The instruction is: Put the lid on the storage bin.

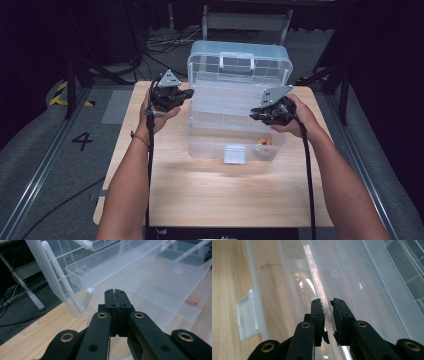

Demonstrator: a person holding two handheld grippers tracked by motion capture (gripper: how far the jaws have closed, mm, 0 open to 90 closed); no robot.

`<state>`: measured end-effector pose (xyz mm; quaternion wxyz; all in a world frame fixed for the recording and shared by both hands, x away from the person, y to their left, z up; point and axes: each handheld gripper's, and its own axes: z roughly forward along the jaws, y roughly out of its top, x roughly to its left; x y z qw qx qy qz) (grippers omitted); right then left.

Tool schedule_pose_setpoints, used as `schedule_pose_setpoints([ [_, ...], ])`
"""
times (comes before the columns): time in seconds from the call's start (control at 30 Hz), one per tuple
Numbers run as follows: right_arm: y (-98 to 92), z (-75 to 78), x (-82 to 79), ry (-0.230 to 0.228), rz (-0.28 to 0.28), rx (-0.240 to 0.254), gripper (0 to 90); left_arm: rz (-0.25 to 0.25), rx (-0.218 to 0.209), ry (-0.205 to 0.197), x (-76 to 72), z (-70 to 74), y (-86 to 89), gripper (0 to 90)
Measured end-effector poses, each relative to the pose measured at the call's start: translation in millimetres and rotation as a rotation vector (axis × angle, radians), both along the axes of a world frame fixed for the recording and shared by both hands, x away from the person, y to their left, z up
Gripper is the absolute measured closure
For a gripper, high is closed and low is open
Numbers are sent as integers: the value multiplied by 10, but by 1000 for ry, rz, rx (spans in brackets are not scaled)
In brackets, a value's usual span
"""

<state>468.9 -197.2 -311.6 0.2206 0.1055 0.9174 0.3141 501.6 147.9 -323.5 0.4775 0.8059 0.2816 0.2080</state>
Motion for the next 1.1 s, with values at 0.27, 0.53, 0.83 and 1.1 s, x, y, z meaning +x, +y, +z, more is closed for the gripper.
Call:
schedule_pose_setpoints([
  [0.27,-6,-37,-49,4,3,2,790,13,-40,-9,63,41,-16,900],
  [0.53,-20,-75,-88,0,14,4,786,14,-56,-21,68,117,11,900],
  [0.83,-45,-125,-153,-6,18,-3,778,21,-40,-34,42,178,31,900],
  [1.1,-193,-155,-206,-5,2,-5,773,6,-30,-37,11,208,65,900],
])
